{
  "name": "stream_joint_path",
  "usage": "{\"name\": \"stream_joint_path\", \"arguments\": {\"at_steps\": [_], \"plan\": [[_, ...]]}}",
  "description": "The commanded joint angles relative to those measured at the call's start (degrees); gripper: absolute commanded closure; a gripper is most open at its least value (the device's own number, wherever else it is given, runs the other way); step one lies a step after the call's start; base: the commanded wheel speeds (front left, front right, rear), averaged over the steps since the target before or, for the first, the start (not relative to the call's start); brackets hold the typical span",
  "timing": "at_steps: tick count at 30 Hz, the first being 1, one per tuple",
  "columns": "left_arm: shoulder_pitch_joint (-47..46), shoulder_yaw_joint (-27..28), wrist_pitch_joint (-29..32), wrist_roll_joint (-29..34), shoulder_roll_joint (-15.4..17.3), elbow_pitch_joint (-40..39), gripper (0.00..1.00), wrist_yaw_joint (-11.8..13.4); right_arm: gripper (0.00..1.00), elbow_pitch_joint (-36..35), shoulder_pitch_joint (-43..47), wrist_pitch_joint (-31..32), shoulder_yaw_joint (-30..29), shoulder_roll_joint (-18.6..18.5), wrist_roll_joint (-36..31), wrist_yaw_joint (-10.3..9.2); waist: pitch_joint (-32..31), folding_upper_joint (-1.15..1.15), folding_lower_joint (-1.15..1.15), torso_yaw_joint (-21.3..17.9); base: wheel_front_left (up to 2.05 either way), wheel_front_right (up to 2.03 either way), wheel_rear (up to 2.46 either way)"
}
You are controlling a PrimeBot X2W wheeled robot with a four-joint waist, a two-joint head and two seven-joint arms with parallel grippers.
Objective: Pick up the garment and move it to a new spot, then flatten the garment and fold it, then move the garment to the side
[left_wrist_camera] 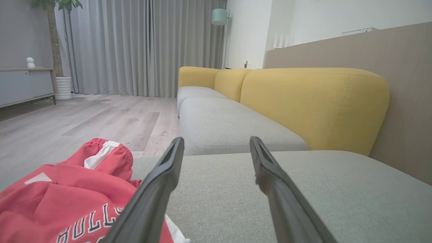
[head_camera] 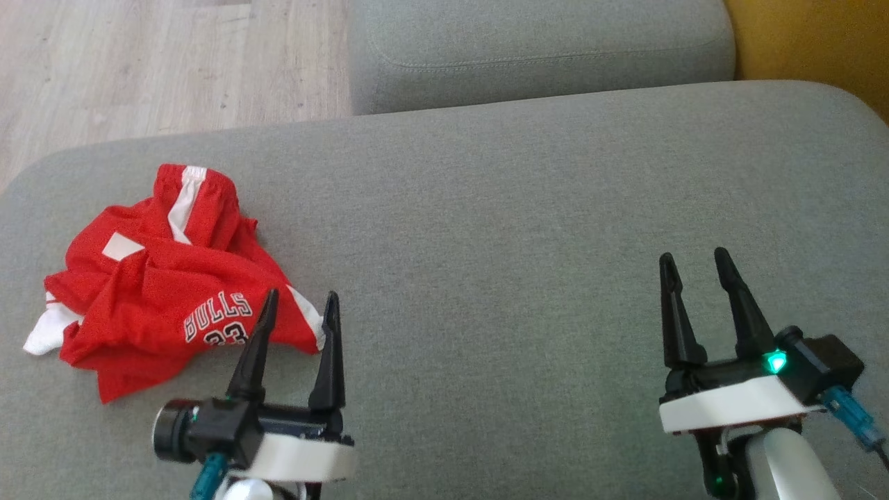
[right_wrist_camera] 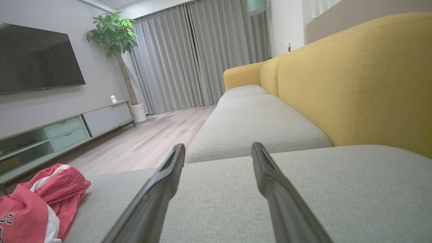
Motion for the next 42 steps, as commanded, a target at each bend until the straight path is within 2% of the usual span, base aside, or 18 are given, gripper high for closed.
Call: {"name": "stream_joint_path", "arguments": {"at_steps": [1,5,10,21,42], "plan": [[-0.77,2.29,-0.97,1.8,-0.44,-1.91,0.0,-0.56,0.0,-1.75,-0.73,-1.04,1.64,-0.36,-0.64,-0.04,-0.12,0.0,0.0,-0.02,0.0,0.0,0.0],[0.39,3.06,-1.65,4.89,-1.25,1.42,0.0,-2.64,0.0,-0.65,-0.14,-1.71,2.31,-0.38,1.51,-0.04,-0.42,0.0,0.0,-0.12,0.0,0.0,0.0],[0.4,4.02,-1.72,5.33,-2.14,6.09,0.0,-3.58,0.0,0.85,-0.36,-1.79,2.78,-0.38,3.35,-0.04,-0.76,0.0,0.0,-0.2,0.0,0.0,0.0],[0.14,6.09,-1.72,5.52,-2.85,5.69,0.0,-4.48,0.0,1.68,-0.54,-1.79,3.05,-0.38,4.06,-0.04,-1.44,0.0,0.0,1.32,0.0,0.0,0.0],[2.94,9.33,-1.72,5.99,-2.93,5.23,0.0,-3.59,0.0,2.59,1.41,-1.79,8.24,-0.38,7.19,-0.04,-4.74,0.0,0.0,13.12,0.0,0.0,0.0]]}}
